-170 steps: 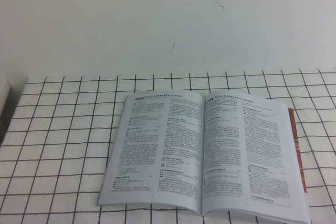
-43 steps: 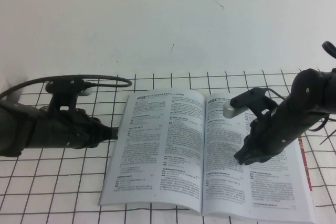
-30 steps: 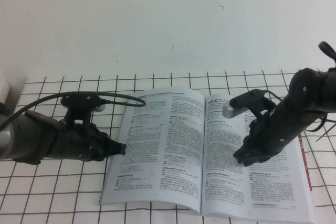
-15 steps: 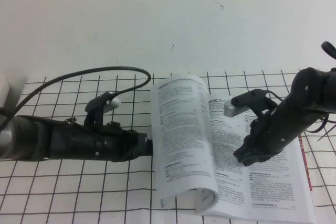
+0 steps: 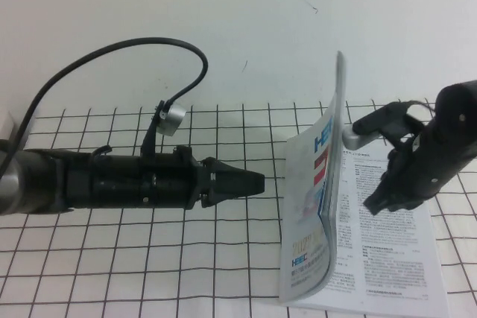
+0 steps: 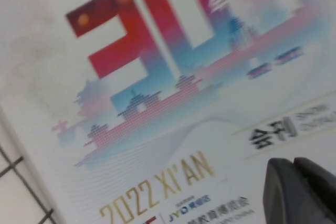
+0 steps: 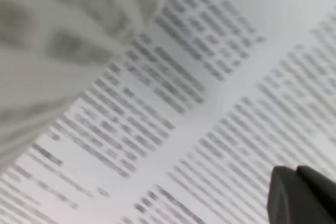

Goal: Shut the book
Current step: 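Close the open booklet and leave it lying on the table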

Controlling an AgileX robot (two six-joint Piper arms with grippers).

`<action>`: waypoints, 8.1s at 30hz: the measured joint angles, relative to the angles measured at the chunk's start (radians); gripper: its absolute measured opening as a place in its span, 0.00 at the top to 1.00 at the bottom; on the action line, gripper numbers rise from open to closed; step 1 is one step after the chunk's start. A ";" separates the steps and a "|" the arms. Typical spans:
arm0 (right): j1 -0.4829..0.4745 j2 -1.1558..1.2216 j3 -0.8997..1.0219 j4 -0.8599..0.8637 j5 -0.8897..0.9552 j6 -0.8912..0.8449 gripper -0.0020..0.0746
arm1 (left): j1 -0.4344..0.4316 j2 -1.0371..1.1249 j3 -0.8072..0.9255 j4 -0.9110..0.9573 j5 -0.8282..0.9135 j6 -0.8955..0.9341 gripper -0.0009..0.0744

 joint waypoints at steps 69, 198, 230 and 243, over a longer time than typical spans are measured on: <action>-0.002 -1.701 0.869 -0.340 0.016 0.317 0.98 | 0.098 -1.432 0.610 0.735 -0.722 -0.285 0.99; -0.389 -1.894 1.230 -0.130 -0.310 0.186 0.98 | 0.077 -1.869 0.970 1.559 -0.808 -1.359 0.99; -0.389 -1.894 1.230 -0.128 -0.309 0.186 0.98 | 0.077 -1.869 0.970 1.561 -0.808 -1.360 0.99; -0.389 -1.894 1.230 -0.127 -0.309 0.186 0.98 | 0.176 -1.869 0.970 1.561 -0.808 -1.360 0.99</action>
